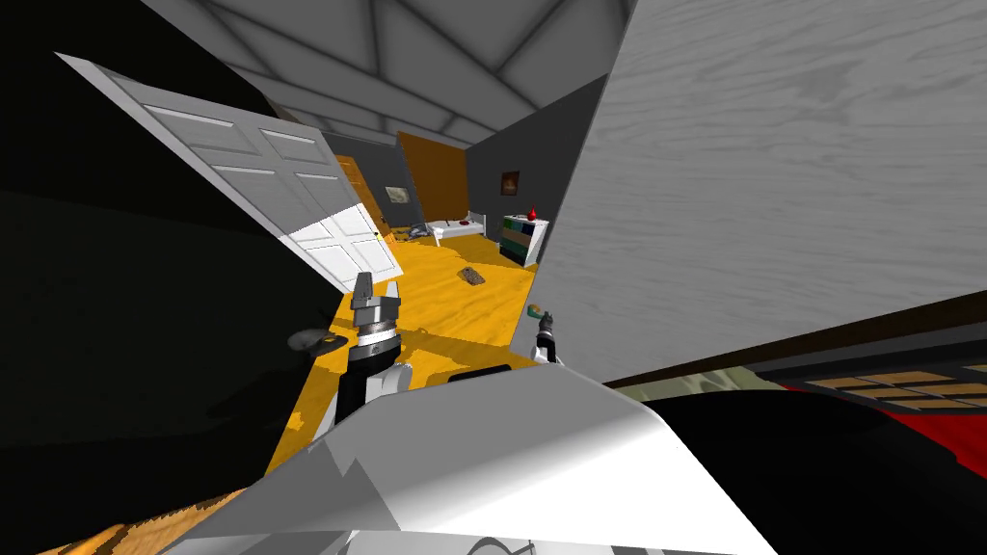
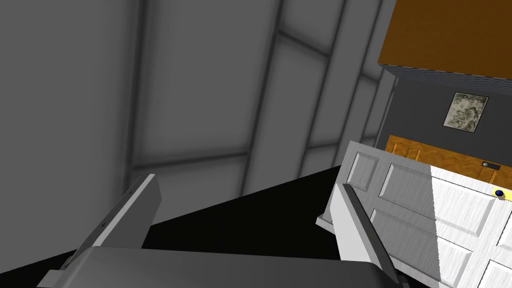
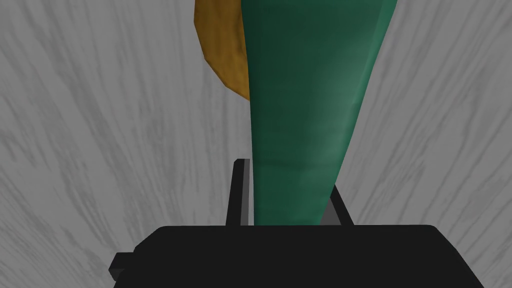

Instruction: Push the door open

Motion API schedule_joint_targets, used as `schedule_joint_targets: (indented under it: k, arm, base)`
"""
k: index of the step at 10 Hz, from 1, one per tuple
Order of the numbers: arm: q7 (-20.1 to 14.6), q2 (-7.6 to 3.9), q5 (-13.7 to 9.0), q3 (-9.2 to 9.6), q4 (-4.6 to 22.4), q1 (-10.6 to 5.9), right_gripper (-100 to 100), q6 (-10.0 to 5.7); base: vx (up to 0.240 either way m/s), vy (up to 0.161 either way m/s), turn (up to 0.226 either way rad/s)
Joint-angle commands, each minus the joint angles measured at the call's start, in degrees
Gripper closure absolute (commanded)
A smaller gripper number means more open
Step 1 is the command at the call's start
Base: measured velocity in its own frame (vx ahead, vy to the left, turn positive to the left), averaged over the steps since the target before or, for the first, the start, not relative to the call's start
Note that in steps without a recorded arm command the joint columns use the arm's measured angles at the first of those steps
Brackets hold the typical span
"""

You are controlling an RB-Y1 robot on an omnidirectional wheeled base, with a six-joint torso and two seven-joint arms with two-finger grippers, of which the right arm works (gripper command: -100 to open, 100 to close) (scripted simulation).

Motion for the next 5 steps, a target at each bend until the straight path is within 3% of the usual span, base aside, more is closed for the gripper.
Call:
schedule_joint_targets:
  k: [1,2,5]
  arm:
    - [0.3,0.78,-0.3,-0.40,-0.2,-0.48,100,-0.13]
    - [0.4,1.04,-0.5,-0.73,-0.2,-0.47,100,-0.15]
    - [0.8,-0.26,-1.5,-2.63,0.5,-0.09,100,-0.72]
  base:
    - [0.171,0.040,-0.067]
    - [0.159,0.031,-0.051]
    - [0.122,0.001,-0.052]
